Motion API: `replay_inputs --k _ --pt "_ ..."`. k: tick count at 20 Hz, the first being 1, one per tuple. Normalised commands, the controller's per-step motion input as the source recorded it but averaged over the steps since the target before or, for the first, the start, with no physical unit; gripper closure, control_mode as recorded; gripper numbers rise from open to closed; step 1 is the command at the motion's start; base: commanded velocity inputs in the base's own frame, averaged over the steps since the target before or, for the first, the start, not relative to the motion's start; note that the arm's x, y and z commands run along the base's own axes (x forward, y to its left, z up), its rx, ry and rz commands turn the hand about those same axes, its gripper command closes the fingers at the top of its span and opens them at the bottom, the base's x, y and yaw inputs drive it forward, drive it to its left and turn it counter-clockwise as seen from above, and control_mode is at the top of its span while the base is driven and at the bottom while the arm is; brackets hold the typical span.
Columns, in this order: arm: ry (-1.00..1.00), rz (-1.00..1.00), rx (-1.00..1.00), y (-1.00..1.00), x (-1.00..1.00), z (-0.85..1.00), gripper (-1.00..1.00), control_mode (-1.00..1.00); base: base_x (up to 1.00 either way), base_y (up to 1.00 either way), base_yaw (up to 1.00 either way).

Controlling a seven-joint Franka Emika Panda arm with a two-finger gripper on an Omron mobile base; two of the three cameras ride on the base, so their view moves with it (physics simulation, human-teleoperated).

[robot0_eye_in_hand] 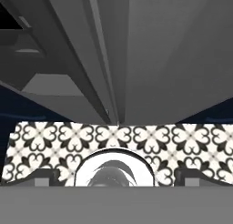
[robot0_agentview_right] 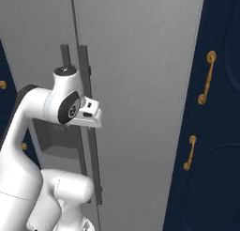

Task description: Take the strawberry from the fridge and place it on top of the pancake, located on the dining counter.

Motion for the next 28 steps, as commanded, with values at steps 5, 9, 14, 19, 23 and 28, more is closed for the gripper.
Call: replay_inputs --k 5,9,14,19,23,28 --pt "0.0 0.0 0.0 0.0 0.0 0.0 -1.0 1.0 -0.45 0.0 -0.08" --pt "0.0 0.0 0.0 0.0 0.0 0.0 -1.0 1.0 -0.58 0.01 -0.06" --pt "0.0 0.0 0.0 0.0 0.0 0.0 -1.0 1.0 -0.53 0.0 -0.03" --pt "0.0 0.0 0.0 0.0 0.0 0.0 -1.0 1.0 -0.46 0.0 0.0" --pt "0.0 0.0 0.0 0.0 0.0 0.0 -1.0 1.0 -0.31 0.0 0.0" --pt "-0.03 0.0 0.0 0.0 0.35 0.0 -1.0 -1.0 0.05 0.0 0.0"
